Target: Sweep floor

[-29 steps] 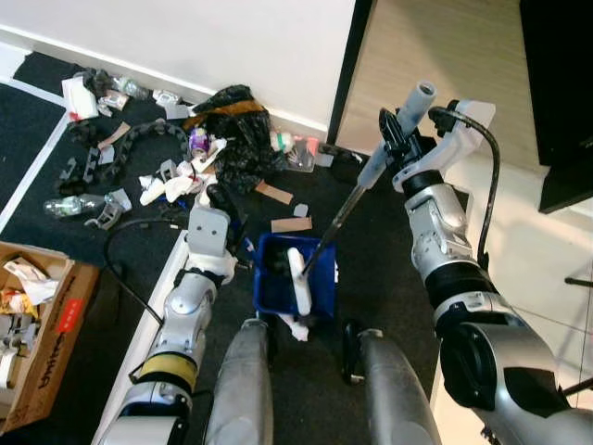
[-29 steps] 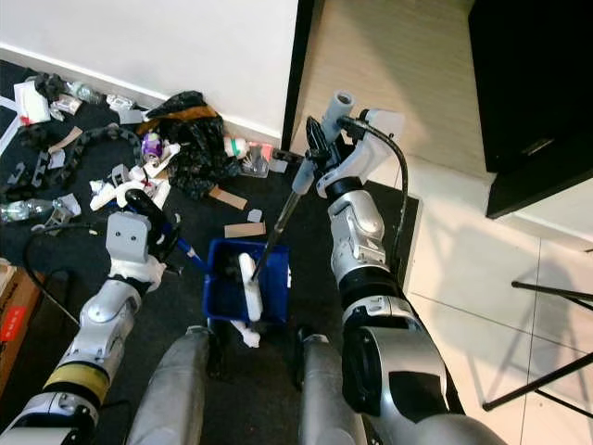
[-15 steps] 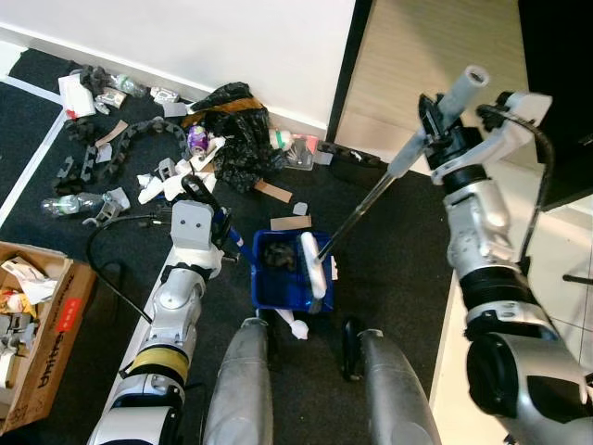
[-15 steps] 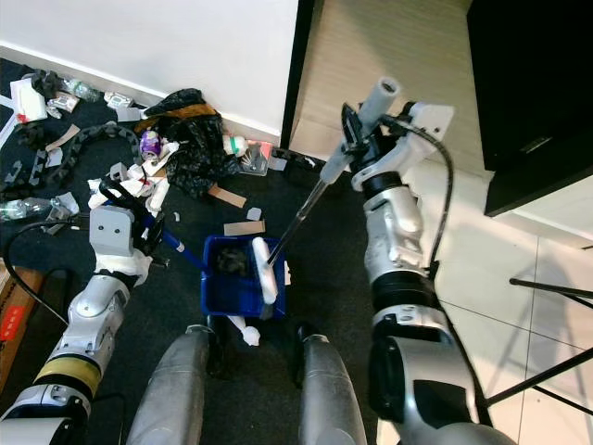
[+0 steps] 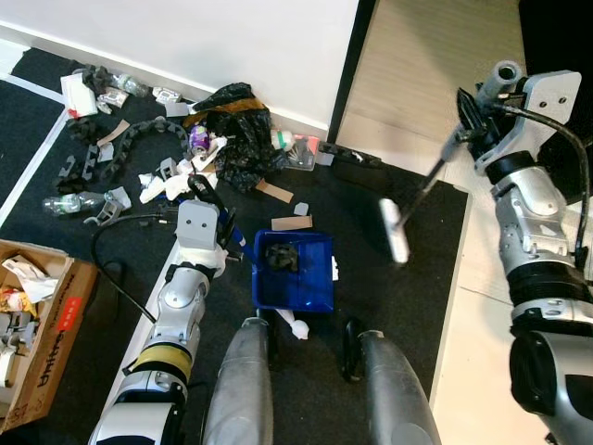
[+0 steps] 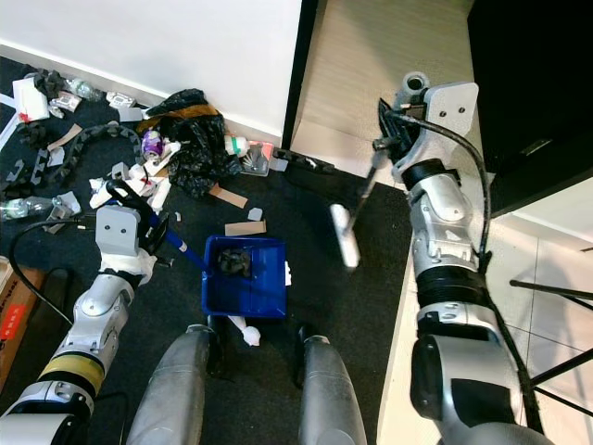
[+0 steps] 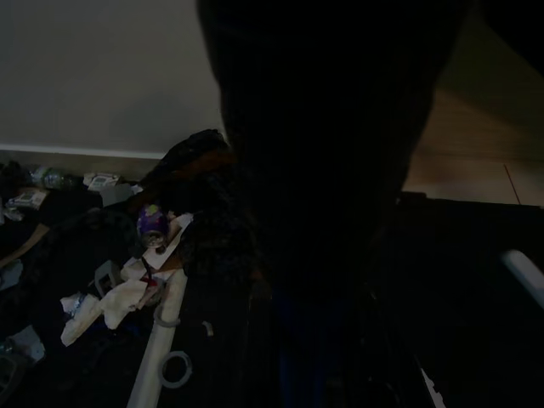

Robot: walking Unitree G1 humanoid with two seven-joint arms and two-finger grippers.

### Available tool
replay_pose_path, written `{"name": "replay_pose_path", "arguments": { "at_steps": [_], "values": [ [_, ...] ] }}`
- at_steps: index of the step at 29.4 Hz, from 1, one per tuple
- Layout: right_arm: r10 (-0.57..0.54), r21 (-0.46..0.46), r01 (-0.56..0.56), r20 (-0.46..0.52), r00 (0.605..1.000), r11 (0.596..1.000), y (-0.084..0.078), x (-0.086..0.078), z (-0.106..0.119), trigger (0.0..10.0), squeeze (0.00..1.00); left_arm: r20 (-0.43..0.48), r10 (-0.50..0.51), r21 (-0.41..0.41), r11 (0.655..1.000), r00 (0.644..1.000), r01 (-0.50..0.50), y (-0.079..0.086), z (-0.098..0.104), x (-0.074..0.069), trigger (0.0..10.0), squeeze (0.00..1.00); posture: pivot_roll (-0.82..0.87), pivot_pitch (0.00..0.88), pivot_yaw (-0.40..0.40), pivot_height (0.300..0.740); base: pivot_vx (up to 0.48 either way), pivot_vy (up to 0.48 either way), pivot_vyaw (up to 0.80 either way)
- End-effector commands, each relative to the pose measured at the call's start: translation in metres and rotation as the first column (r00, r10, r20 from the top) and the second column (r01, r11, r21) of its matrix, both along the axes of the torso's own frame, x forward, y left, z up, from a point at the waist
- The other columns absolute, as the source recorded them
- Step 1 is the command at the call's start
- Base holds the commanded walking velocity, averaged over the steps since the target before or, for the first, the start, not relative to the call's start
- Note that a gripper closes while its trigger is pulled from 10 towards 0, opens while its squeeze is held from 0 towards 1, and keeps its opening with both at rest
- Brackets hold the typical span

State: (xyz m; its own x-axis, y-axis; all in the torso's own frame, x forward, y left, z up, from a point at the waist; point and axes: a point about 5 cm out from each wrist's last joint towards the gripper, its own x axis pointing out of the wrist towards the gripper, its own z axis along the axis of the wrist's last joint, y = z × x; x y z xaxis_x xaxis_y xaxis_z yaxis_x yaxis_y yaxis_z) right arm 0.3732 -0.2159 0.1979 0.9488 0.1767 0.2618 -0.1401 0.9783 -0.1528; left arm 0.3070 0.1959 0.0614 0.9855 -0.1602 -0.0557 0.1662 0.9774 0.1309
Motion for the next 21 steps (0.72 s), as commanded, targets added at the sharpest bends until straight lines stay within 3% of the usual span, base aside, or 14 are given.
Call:
{"name": "replay_pose_path", "arguments": {
  "at_steps": [1, 4, 9, 16, 21],
  "values": [
    [0.001, -0.020, -0.003, -0.101, 0.995, 1.000, 0.001, -0.004, -0.026, 10.0, 0.00, -0.082, 0.019, 0.027, 1.000, 0.996, -0.017, 0.003, -0.020, -0.014, 10.0, 0.00, 0.10, 0.343, -0.057, 0.740, 0.000, 0.000, 0.00],
    [0.005, -0.016, -0.008, -0.154, 0.988, 1.000, 0.008, -0.006, -0.045, 10.0, 0.00, -0.079, 0.017, 0.028, 0.999, 0.997, -0.015, 0.003, -0.020, -0.014, 10.0, 0.00, 0.10, 0.349, -0.057, 0.740, 0.000, 0.000, 0.00],
    [0.070, 0.033, -0.063, -0.247, 0.966, 0.997, 0.038, -0.016, -0.086, 10.0, 0.00, -0.068, 0.004, 0.035, 0.999, 0.998, -0.002, 0.004, -0.020, -0.021, 10.0, 0.00, 0.12, 0.410, -0.048, 0.740, 0.000, 0.000, 0.00],
    [0.077, 0.072, -0.062, -0.218, 0.973, 0.995, 0.050, -0.012, -0.082, 10.0, 0.00, -0.069, 0.001, 0.039, 0.999, 0.998, 0.002, 0.005, -0.022, -0.026, 10.0, 0.00, 0.13, 0.435, -0.045, 0.740, 0.000, 0.000, 0.00],
    [0.068, 0.283, -0.025, -0.144, 0.987, 0.959, 0.054, -0.004, -0.067, 10.0, 0.00, -0.065, 0.001, 0.037, 0.999, 0.998, 0.001, 0.005, -0.021, -0.028, 10.0, 0.00, 0.14, 0.435, -0.049, 0.740, 0.000, 0.000, 0.00]
  ]
}}
